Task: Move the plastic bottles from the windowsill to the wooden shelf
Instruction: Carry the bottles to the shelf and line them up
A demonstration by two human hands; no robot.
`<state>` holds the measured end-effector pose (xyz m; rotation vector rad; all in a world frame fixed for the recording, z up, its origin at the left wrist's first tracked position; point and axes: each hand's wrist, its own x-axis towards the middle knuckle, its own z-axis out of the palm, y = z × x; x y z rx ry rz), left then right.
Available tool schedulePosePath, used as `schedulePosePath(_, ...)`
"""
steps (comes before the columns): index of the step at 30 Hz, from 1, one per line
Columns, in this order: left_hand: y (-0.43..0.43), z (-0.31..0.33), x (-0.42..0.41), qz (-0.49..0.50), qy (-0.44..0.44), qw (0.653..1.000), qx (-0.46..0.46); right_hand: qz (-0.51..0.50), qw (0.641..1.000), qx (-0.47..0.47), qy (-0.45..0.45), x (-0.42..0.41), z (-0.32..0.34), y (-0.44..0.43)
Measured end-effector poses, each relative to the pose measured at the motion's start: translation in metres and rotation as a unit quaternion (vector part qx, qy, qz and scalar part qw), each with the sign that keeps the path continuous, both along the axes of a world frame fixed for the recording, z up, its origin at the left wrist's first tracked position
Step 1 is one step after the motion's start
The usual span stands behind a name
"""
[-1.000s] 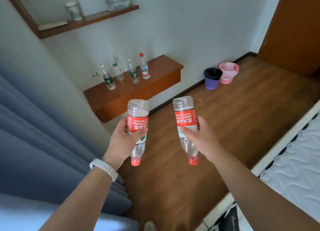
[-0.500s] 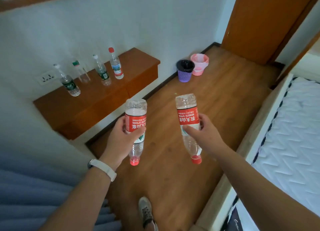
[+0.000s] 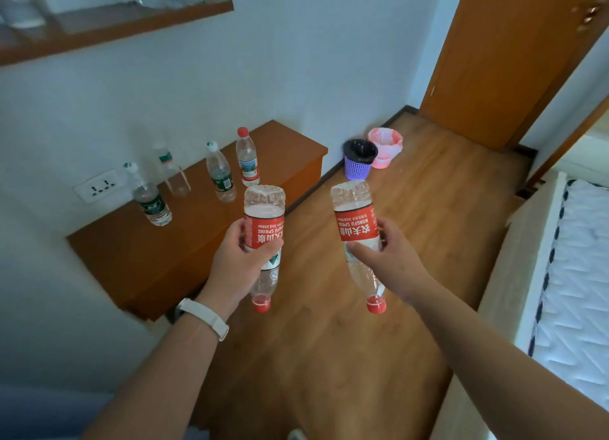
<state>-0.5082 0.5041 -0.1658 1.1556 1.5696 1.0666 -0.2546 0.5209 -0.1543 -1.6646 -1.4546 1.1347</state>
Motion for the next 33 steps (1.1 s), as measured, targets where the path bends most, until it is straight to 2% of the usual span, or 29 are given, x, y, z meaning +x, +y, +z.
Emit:
schedulePosePath(8,0.042,-0.002,-0.024,0.002,-0.004,1.0,-0.002,0.001,1.0,0.017,-0.001,-0.022,0.004,0.049)
schedulePosePath(16,0.105,-0.007,-0.023,0.027,0.036,0.999,-0.01,0.034,0.998,0.016,0.042,-0.023,-0.019,0.13)
schedulePosePath(22,0.177,0.003,0.012,0.055,0.029,0.998,-0.017,0.052,0.997,0.019,0.051,0.006,-0.022,0.221)
schedulePosePath(33,0.323,0.012,0.089,0.056,0.129,0.99,-0.012,0.09,0.995,0.032,0.029,0.081,-0.014,0.375)
